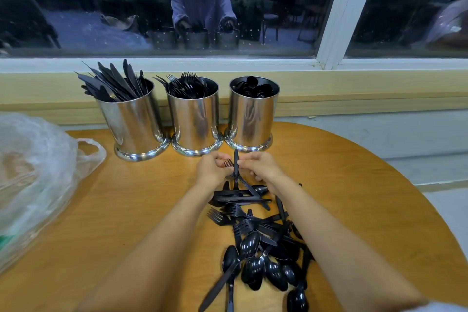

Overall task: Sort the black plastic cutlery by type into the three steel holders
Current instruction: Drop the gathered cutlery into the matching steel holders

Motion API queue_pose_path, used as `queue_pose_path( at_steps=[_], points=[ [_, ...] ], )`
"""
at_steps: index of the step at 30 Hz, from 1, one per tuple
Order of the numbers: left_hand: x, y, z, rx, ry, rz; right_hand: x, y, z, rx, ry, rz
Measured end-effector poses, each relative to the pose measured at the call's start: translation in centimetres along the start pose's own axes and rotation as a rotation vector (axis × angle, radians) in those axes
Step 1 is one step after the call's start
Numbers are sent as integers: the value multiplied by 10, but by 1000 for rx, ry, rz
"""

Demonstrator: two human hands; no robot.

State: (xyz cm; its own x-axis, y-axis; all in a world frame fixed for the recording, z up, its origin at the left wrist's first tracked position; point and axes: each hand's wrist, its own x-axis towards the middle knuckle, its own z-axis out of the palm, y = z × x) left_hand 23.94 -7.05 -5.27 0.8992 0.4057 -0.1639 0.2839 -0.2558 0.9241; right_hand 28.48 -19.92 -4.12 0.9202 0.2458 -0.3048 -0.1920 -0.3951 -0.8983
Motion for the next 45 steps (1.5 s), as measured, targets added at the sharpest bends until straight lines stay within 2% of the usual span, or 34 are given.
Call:
queue_pose_path(
  at_steps=[7, 13, 17, 22, 28, 33, 39, 42, 45],
  points=[
    [1, 16, -20, -85, 101, 68, -3, -32, 11, -12, 6, -124],
    [-2, 37, -67, -225, 339, 202, -18, -66, -6, 220, 155, -343],
    [-16, 40, -97, -325, 387, 209, -43, -66, -9, 338, 184, -423],
    [-49, 23, -113, -409, 309, 160, -87, -47, 1, 634, 48, -370],
    [-106, -1, -107, -577, 254, 82, -140, -19, 24, 817, -157, -222],
    [-144, -12, -97, -811, 136, -35, -171, 1, 41, 685, -204, -134],
    [-176, -26, -84, -806, 163, -25, -198, 21, 57, 507, -110, -109],
    [-185, -32, -78, -892, 97, 15, -208, 28, 69, 451, -95, -168],
    [-187, -38, -71, -919, 55, -36, -213, 32, 82, 297, -140, -276]
  ],
)
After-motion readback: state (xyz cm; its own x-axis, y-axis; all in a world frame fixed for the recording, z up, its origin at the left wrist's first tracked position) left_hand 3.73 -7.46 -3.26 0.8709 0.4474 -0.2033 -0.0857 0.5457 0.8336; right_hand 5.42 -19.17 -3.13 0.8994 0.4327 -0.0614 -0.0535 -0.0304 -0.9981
